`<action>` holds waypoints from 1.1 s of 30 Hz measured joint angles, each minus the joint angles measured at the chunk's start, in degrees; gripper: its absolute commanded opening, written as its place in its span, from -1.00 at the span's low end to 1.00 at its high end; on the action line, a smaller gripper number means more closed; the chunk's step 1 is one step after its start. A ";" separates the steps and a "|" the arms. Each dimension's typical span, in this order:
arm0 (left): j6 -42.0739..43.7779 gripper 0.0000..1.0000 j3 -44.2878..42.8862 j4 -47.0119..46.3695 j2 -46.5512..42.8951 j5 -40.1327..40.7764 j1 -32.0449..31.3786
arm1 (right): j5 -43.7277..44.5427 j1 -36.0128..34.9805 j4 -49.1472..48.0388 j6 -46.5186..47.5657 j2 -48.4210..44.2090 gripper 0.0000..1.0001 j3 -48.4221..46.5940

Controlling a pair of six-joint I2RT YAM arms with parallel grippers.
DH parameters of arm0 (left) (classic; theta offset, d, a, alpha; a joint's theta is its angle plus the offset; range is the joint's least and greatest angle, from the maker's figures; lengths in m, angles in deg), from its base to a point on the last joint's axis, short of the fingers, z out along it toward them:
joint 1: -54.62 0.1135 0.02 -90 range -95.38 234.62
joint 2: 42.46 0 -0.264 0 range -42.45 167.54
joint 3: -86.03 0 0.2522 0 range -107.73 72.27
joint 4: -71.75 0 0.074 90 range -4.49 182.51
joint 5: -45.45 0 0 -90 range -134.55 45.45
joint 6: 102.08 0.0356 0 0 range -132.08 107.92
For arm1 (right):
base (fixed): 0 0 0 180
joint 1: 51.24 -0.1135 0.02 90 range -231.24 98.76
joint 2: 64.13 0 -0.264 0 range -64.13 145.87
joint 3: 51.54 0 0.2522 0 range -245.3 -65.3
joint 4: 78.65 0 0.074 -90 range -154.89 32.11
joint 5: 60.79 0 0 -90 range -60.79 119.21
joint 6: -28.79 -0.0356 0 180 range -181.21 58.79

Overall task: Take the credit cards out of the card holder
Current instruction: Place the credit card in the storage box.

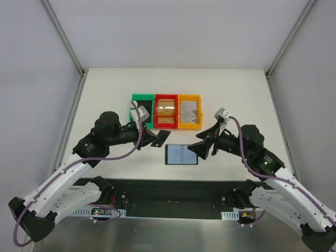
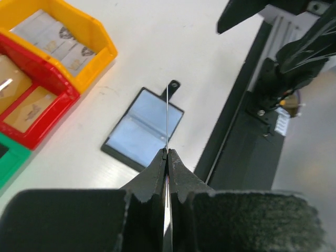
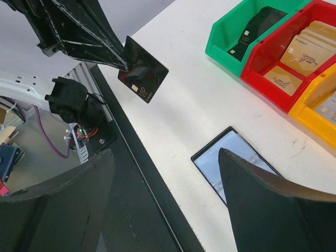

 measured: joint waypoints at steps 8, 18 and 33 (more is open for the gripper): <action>12.90 -1.00 1.38 2.51 3.98 6.64 3.48 | 1.44 0.04 1.49 0.98 -0.28 0.63 0.13; 40.37 -1.00 -1.01 5.20 11.82 -1.51 16.35 | 1.38 0.07 2.78 1.66 -2.12 0.61 3.56; 67.71 -1.00 -25.20 17.46 38.64 -5.55 22.43 | -0.22 0.07 3.34 1.60 -4.52 0.57 5.70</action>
